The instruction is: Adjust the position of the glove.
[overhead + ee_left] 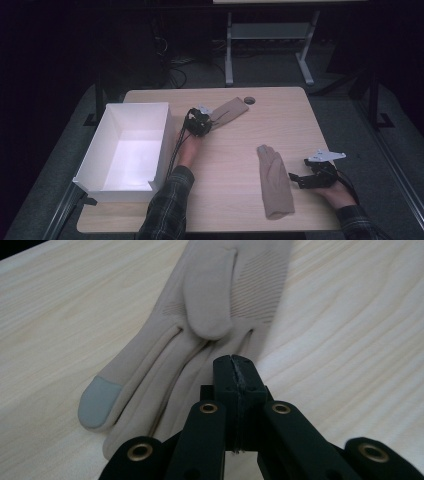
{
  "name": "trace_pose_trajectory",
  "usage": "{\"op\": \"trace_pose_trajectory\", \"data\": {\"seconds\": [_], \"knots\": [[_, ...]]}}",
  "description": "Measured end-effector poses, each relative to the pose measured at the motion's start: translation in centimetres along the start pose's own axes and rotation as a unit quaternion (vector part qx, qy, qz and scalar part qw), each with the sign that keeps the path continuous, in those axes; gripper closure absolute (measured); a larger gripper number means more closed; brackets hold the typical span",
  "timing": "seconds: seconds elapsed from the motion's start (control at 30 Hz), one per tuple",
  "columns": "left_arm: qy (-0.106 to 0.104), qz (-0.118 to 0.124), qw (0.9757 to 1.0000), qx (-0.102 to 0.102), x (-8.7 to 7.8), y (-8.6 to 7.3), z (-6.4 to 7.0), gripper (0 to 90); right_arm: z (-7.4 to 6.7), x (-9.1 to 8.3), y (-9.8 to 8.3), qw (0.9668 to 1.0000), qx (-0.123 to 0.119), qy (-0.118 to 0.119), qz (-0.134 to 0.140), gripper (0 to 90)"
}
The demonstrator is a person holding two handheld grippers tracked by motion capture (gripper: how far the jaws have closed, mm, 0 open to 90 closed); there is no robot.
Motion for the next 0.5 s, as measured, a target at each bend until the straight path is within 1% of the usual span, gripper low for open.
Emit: {"op": "trace_pose_trajectory", "data": {"seconds": [0.03,0.1,0.17,0.2,0.23,0.33,0.4,0.47,0.5], "knots": [[0.005,0.0,1.0,-0.001,0.18,-0.05,-0.1,89.8,0.02,-0.01,0.0,1.0,-0.001,0.0,0.0,13.9],[0.004,-0.002,1.0,-0.001,0.35,-0.09,-0.24,89.8,0.0,0.0,0.0,1.0,0.0,0.0,0.0,13.9],[0.011,-0.011,0.9999,0.004,0.68,-0.34,-0.28,89.8,0.02,0.0,0.0,1.0,-0.001,0.0,0.0,13.9],[0.006,-0.014,0.9999,-0.007,0.84,-0.57,-0.34,89.8,0.0,0.0,0.0,1.0,0.0,0.0,0.0,13.9],[0.002,-0.01,0.9999,-0.014,0.85,-0.64,-0.49,89.9,0.02,0.0,-0.01,1.0,-0.001,0.0,0.0,13.9],[0.0,-0.021,0.9998,-0.005,0.65,-0.58,-0.37,90.0,0.02,0.0,0.0,1.0,-0.001,0.0,0.0,13.9],[-0.002,-0.022,0.9997,-0.006,0.53,-0.62,-0.19,90.0,-0.01,0.01,0.01,1.0,0.0,0.0,0.0,13.9],[-0.006,-0.025,0.9997,-0.003,0.29,-0.71,-0.04,90.0,-0.01,0.01,0.01,1.0,0.0,0.0,0.0,13.9],[-0.007,-0.024,0.9997,-0.007,0.17,-0.81,0.11,90.0,-0.01,0.01,0.01,1.0,0.0,0.0,0.0,13.9]]}}
Point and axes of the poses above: each handheld gripper's, and its own axes: x roughly forward along the jaws, y roughly out of its top, z roughly to its right, the point moved 1 cm from there along x, roughly forward along the jaws, and after that the axes turned 8 degrees about z, right-handed, at the moved point
